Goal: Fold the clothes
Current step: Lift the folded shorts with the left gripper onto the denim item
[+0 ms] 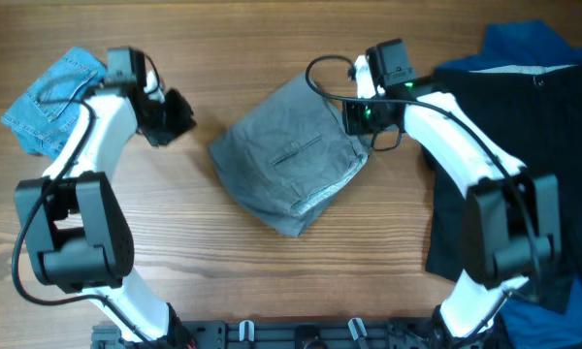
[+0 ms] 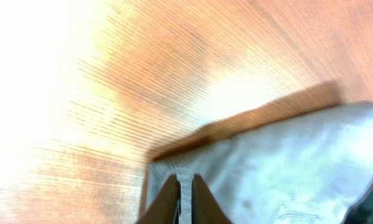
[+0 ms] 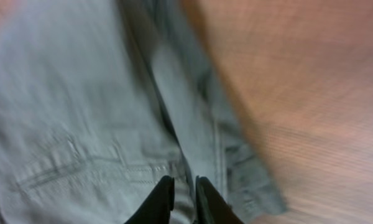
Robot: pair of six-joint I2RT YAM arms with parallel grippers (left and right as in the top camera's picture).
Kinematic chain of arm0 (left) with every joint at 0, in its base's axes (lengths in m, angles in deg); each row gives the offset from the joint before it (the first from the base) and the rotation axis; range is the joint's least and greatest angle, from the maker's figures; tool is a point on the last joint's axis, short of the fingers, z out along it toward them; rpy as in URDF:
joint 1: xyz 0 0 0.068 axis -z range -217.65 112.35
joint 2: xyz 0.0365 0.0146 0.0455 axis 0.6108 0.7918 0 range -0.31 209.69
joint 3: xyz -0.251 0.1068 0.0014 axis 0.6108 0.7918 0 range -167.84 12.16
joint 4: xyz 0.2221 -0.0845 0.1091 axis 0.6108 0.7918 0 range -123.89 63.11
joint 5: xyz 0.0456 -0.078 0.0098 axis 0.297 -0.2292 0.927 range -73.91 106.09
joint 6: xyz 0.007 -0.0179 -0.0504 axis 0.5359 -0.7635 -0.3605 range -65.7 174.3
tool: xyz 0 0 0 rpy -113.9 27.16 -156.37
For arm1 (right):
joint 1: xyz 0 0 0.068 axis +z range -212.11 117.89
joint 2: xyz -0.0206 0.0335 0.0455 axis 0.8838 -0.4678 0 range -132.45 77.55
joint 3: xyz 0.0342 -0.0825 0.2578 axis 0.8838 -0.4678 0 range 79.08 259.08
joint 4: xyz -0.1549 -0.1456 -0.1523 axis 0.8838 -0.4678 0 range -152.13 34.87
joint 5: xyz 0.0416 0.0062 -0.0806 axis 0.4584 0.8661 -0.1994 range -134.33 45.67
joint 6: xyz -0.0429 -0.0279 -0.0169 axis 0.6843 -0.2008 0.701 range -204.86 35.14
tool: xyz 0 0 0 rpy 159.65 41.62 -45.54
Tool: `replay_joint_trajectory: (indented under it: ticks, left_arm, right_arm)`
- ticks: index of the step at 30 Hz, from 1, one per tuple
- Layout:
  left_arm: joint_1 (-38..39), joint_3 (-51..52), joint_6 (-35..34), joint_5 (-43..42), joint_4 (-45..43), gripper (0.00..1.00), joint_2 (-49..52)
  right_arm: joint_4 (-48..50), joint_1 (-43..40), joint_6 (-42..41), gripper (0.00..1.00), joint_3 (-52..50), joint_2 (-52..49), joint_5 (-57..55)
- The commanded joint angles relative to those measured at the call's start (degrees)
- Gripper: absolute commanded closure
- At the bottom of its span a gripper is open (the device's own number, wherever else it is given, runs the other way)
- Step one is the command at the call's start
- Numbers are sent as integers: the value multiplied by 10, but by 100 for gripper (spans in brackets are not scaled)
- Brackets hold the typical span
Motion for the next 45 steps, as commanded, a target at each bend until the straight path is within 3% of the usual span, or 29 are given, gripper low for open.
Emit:
replay_joint_trajectory:
  ticks: [1, 4, 5, 7, 8, 9, 12, 13, 18, 22, 27, 29, 31, 32, 34, 35, 37, 41, 45]
  left_arm:
    - [17, -91, 84, 15, 96, 86, 1]
    - [38, -100, 84, 13, 172, 82, 0]
    - [51, -96, 84, 13, 204, 79, 0]
    - [69, -86, 84, 13, 233, 72, 0]
    - [83, -75, 84, 13, 241, 62, 0]
    - [97, -59, 84, 13, 241, 46, 0]
    - [128, -9, 82, 11, 233, 9, 0]
    - [139, 16, 80, 4, 223, 0, 0]
    - [159, 153, 21, -71, 87, 0, 0]
    - [160, 228, -41, -80, -35, 0, 0]
    - [196, 326, -156, -98, -266, 0, 3]
    - [213, 339, -164, -92, -321, 1, 15]
    - [231, 339, -163, -92, -351, 13, 34]
    - [237, 339, -160, -91, -356, 25, 41]
    - [239, 339, -137, -92, -354, 66, 42]
    - [237, 339, -121, -92, -350, 80, 41]
    - [227, 337, -96, -92, -320, 96, 37]
    - [167, 310, -34, -95, -205, 96, -7]
    - [89, 203, 28, -135, -29, 96, -89]
  right_arm:
    - [-53, 0, 43, 87, -3, -50, 117]
    - [-136, 0, 39, 93, -4, -82, 62]
    - [-153, 0, -19, 95, -4, -96, -28]
    - [-150, -1, -66, 95, -4, -112, -97]
    - [-136, -1, -64, 95, -4, -118, -94]
    - [-127, -1, -65, 94, -4, -122, -81]
    - [-123, -1, -67, 95, -4, -123, -59]
    - [-123, -1, -67, 94, -4, -123, -56]
    - [-123, -1, -67, 94, -4, -123, -56]
    - [-123, -1, -63, 94, -4, -123, -47]
    - [-123, -1, -61, 94, -4, -123, -42]
    - [-123, -1, -62, 94, -4, -123, -42]
    - [-123, -1, -62, 94, -4, -123, -42]
    - [-124, -1, -62, 95, -4, -123, -42]
    - [-130, -1, -62, 96, -4, -122, -42]
    - [-136, -1, -63, 96, -4, -118, -42]
    - [-146, -1, -63, 96, -3, -101, -42]
    - [-174, -1, -40, 96, 8, -33, -33]
    - [-161, -1, -29, 96, 10, 61, -25]
